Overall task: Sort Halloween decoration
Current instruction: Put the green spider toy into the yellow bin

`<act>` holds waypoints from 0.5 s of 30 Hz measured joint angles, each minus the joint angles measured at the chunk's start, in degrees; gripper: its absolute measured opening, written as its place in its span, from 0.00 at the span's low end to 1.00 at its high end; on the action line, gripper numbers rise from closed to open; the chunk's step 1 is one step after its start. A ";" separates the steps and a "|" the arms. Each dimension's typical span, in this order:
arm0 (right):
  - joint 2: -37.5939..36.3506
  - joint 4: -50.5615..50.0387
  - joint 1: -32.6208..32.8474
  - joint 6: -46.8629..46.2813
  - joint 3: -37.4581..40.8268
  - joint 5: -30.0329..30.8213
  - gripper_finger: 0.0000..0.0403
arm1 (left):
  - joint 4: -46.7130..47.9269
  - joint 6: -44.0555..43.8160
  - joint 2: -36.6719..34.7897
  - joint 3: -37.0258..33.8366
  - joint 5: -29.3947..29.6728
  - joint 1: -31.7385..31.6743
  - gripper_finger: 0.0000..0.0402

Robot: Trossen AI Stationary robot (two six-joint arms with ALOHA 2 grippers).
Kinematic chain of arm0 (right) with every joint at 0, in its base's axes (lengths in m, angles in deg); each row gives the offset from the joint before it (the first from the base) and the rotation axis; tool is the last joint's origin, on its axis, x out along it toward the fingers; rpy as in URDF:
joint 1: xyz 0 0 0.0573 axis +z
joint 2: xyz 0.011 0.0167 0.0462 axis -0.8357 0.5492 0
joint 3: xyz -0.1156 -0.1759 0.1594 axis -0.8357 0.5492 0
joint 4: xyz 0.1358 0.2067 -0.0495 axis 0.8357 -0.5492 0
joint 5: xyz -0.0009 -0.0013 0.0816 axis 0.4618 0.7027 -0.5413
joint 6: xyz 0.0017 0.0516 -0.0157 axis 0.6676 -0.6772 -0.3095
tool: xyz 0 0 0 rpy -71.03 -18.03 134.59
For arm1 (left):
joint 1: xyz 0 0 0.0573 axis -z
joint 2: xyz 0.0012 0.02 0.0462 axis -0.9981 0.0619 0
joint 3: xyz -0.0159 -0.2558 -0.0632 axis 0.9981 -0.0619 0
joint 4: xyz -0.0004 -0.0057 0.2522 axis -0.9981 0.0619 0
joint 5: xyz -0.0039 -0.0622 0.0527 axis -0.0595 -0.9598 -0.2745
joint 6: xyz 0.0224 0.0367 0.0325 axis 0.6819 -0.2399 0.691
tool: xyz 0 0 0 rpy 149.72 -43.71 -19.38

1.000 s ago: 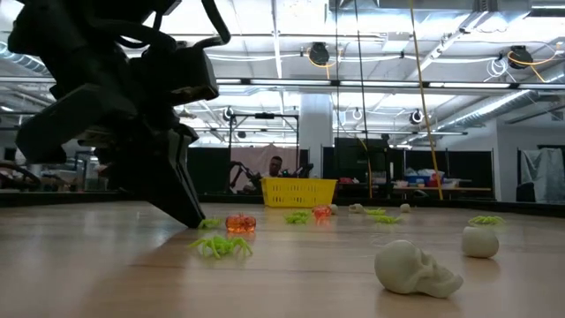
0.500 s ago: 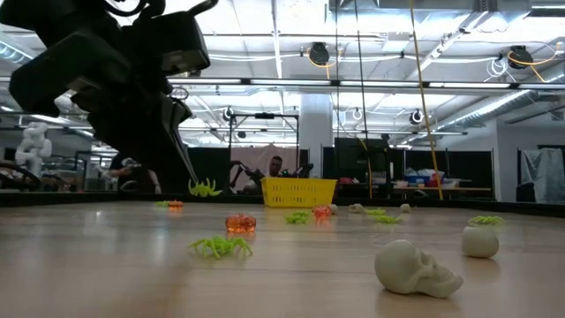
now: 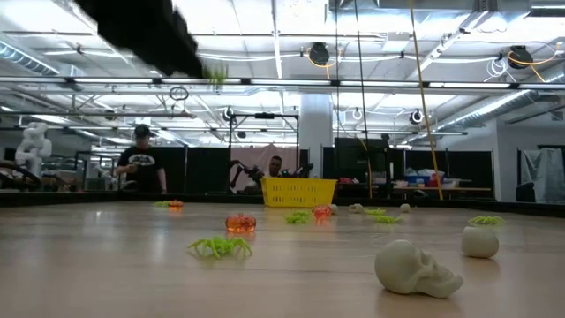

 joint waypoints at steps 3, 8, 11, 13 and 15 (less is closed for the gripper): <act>0.13 1.39 -0.29 2.72 -0.02 3.39 0.35 | -0.38 3.02 -4.95 0.00 -0.37 -0.11 0.00; 2.20 4.74 -1.71 10.26 -0.04 8.67 0.35 | -6.15 6.45 -10.21 -0.84 -1.63 -0.13 0.00; 4.15 6.98 -3.48 16.12 -0.04 11.00 0.35 | -12.87 8.65 -11.17 -2.64 -4.79 -0.30 0.00; 5.72 8.67 -4.78 19.88 -0.04 11.58 0.35 | -14.66 8.87 -11.19 -3.53 -5.51 -0.54 0.00; 7.31 9.99 -6.19 22.86 -0.04 11.50 0.35 | -15.62 8.87 -11.17 -4.11 -5.40 -0.70 0.00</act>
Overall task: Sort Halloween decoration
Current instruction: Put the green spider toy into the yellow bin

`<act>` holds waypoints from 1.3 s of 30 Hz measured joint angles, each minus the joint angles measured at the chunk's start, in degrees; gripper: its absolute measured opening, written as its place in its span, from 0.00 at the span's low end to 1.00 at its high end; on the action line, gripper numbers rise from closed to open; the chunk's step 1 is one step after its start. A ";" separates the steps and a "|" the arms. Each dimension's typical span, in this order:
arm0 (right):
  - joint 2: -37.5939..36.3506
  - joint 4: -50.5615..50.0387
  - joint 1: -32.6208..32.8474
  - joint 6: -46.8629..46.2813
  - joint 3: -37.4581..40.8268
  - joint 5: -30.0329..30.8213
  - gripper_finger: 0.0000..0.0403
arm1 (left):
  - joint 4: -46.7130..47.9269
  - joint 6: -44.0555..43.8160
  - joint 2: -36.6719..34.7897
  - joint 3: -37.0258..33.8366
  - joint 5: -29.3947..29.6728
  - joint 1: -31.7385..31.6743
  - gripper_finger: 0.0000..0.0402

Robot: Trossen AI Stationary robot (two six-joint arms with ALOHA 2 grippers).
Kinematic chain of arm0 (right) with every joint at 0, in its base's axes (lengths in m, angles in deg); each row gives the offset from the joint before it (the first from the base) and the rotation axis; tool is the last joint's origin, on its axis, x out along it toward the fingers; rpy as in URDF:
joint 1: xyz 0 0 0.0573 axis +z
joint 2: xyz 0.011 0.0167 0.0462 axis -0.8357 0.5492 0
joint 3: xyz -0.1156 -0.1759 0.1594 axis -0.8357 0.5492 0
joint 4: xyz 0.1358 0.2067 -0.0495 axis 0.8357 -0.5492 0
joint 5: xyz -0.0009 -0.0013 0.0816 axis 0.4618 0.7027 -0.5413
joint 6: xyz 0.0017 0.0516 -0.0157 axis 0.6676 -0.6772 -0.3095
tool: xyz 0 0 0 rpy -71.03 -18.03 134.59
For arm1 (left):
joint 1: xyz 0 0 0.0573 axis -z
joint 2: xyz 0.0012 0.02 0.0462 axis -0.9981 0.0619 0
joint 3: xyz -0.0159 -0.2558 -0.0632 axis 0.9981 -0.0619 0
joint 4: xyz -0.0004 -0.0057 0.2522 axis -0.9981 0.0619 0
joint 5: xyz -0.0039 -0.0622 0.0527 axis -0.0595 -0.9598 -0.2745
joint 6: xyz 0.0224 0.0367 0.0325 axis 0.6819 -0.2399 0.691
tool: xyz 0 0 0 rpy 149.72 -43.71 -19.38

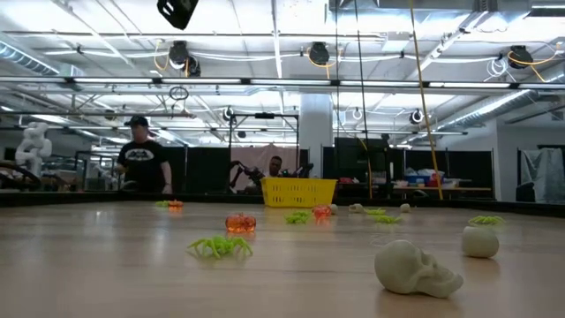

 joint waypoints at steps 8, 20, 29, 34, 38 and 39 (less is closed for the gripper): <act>3.97 -0.16 -4.01 3.45 0.04 -0.89 0.35 | -10.87 0.00 0.22 -6.10 0.05 -2.02 0.00; 2.10 -2.29 -5.32 9.68 0.04 -3.86 0.35 | -14.83 1.51 0.22 -9.62 0.06 -2.44 0.00; 1.61 -3.69 -8.28 9.15 0.04 -12.59 0.35 | -14.70 16.10 0.22 -9.62 0.15 -2.36 0.00; 1.61 -3.72 -10.43 9.04 0.04 -17.00 0.35 | -14.68 28.81 0.22 -9.62 0.17 -2.36 0.00; 1.61 -3.77 -11.84 9.64 0.04 -18.87 0.35 | -14.66 38.62 0.22 -9.62 0.19 -2.36 0.00; 1.61 -3.89 -12.17 9.91 0.04 -19.41 0.35 | -14.66 40.63 0.22 -9.62 0.19 -2.36 0.00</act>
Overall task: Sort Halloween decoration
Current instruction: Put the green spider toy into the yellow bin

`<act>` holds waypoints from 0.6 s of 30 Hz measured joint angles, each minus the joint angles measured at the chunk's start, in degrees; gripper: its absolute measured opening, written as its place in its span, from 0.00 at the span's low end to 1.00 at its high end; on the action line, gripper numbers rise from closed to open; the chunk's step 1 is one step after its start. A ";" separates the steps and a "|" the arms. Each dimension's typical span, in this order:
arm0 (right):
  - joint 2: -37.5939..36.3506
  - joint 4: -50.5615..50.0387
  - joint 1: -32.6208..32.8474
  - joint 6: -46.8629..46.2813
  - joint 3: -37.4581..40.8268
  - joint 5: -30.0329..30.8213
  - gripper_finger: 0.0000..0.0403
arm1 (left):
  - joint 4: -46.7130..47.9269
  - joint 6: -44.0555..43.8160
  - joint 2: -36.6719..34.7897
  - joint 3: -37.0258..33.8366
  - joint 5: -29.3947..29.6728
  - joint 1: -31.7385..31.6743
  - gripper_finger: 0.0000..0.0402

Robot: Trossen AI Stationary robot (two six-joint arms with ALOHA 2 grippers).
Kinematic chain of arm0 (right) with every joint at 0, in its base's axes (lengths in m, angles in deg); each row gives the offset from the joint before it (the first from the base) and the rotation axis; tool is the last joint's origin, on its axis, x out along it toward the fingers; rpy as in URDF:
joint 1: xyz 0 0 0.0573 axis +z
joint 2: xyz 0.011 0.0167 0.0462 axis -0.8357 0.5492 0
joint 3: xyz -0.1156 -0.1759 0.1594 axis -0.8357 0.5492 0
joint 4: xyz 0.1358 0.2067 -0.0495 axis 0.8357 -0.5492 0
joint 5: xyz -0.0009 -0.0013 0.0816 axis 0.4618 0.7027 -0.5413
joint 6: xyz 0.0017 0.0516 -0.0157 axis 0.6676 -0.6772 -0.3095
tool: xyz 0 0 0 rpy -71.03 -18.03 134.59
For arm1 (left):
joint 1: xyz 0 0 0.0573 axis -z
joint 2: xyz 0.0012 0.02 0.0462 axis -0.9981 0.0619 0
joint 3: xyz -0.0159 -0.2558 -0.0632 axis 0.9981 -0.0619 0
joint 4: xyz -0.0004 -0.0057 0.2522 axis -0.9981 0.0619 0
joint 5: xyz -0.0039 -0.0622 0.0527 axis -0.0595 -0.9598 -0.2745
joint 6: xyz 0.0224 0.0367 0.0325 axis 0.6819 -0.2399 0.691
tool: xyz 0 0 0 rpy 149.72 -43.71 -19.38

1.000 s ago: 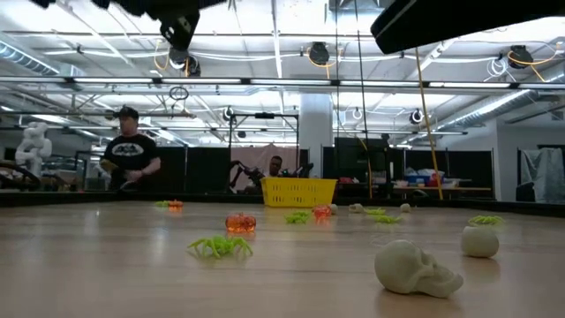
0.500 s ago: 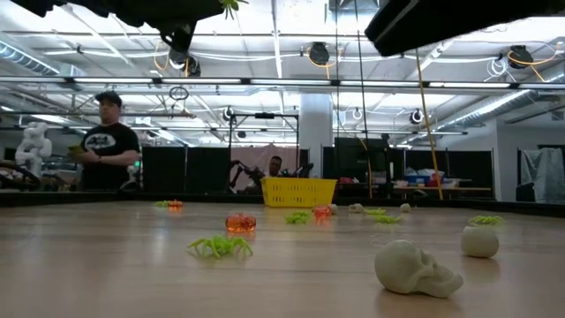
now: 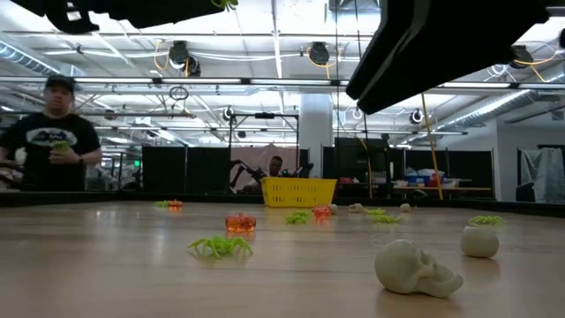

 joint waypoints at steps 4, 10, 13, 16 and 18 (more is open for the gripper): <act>0.00 -0.12 -1.17 1.30 0.00 -2.10 0.35 | 0.01 6.03 0.00 0.00 0.00 0.00 0.00; 0.00 -0.43 -2.39 2.76 0.00 -5.84 0.35 | 0.00 8.77 0.00 0.00 0.00 0.00 0.00; 0.00 -1.53 -2.94 3.15 0.00 -7.08 0.35 | 0.00 8.73 0.00 0.00 0.00 0.00 0.00; -0.25 -3.38 -3.35 3.37 0.00 -8.09 0.35 | -0.10 6.28 0.00 0.00 0.10 -0.03 0.00; -1.13 -5.19 -3.37 2.98 0.00 -8.12 0.35 | -0.79 2.96 0.00 0.00 1.04 -0.11 0.00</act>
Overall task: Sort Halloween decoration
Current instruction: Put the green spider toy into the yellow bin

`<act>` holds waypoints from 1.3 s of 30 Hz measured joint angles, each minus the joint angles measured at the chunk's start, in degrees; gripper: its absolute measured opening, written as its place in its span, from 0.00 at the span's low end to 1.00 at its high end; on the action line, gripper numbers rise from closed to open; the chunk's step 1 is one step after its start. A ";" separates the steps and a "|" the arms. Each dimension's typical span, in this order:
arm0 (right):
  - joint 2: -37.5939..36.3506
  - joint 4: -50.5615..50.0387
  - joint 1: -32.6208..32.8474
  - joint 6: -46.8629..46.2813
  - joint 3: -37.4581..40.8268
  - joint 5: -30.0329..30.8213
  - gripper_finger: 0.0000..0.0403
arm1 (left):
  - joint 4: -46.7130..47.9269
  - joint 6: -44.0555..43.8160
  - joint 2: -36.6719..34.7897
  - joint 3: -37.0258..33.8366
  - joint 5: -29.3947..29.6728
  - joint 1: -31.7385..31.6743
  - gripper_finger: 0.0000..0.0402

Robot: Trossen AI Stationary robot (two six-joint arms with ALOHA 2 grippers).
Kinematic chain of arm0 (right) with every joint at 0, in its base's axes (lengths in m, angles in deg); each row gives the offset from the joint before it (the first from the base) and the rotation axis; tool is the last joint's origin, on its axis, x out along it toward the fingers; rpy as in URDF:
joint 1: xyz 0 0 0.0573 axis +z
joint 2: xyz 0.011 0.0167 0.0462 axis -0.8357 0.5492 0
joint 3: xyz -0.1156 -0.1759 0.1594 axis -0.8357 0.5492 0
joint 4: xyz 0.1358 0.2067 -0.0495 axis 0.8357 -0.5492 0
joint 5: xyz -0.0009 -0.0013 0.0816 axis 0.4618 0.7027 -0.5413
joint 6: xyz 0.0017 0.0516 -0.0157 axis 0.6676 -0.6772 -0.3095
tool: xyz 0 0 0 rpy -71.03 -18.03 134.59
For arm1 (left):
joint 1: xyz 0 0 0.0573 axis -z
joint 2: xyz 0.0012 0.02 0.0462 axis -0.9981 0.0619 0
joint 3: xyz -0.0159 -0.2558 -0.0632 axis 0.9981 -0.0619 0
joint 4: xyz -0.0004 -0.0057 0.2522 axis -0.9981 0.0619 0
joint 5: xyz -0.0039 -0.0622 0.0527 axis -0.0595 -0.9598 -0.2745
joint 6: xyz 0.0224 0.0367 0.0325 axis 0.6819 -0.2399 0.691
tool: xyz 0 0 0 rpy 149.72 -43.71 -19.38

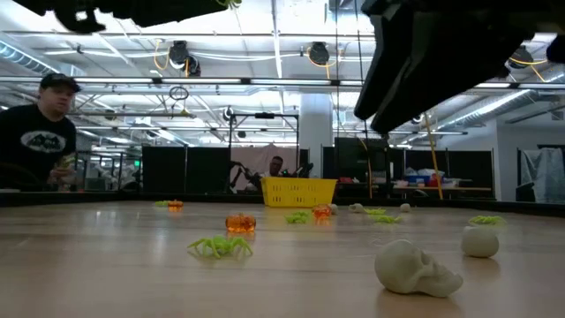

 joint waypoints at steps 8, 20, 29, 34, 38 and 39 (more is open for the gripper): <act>-5.30 -9.38 0.65 -4.21 0.00 0.30 0.35 | -6.95 -11.29 0.00 0.02 3.74 -1.29 0.00; -11.22 9.27 1.03 -4.99 18.43 6.41 0.35 | -11.11 -34.32 -0.04 0.52 2.87 -15.52 0.00; -20.09 25.00 0.35 -4.78 34.26 6.77 0.35 | 9.03 -38.30 3.57 11.74 -1.54 -29.32 0.00; -23.93 28.22 -0.10 -2.91 37.83 7.13 0.35 | 12.09 -39.35 10.28 16.83 -6.86 -36.03 0.00; -24.51 28.27 -0.24 -1.20 38.29 9.60 0.35 | 12.10 -39.43 16.63 20.28 -8.84 -39.92 0.00; -24.49 28.09 -0.28 -0.90 38.29 10.09 0.35 | 12.72 -39.52 18.21 21.28 -8.85 -40.64 0.00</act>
